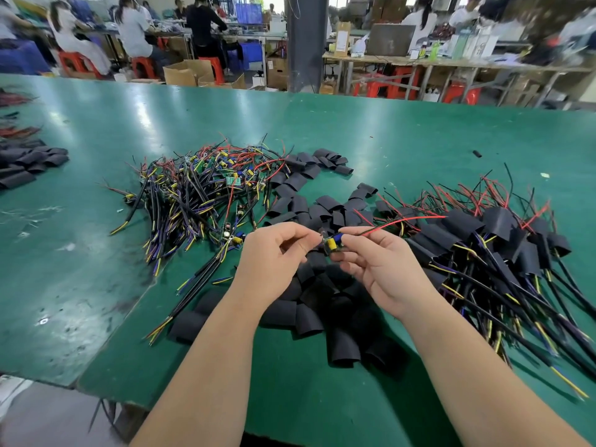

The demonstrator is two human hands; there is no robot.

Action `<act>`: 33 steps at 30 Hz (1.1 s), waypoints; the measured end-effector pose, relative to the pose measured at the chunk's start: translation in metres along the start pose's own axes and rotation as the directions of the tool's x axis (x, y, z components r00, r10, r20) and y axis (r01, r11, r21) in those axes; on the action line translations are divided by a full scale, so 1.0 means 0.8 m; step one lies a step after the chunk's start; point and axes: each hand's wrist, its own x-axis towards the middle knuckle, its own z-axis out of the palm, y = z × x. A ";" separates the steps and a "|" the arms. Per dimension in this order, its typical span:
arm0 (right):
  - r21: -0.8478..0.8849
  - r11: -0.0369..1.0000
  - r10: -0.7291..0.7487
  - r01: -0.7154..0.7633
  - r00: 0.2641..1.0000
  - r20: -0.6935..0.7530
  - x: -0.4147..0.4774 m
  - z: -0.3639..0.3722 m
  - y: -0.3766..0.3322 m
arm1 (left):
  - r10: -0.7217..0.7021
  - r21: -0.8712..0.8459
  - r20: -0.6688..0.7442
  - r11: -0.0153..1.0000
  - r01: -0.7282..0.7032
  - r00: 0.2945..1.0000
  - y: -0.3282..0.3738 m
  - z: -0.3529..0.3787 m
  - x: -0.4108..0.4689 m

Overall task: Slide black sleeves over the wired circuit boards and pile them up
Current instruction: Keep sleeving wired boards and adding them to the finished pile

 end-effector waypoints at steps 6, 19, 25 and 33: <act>0.026 0.997 -0.078 0.078 0.996 0.032 -0.002 0.003 0.001 | -0.048 -0.124 0.026 0.991 0.051 0.998 0.001 -0.003 0.000; -0.337 0.893 -0.301 0.298 0.953 0.044 -0.001 0.010 0.010 | -0.171 -0.057 0.082 0.983 0.176 0.982 -0.008 -0.010 0.004; -0.815 0.446 -0.420 0.370 0.890 0.174 -0.004 0.013 0.015 | -0.052 0.041 -0.087 0.998 0.056 0.995 -0.005 -0.011 0.007; -0.783 -0.187 -0.037 0.594 0.792 0.609 -0.011 0.037 0.038 | 0.004 0.035 -0.215 0.999 0.003 0.977 -0.008 -0.012 0.010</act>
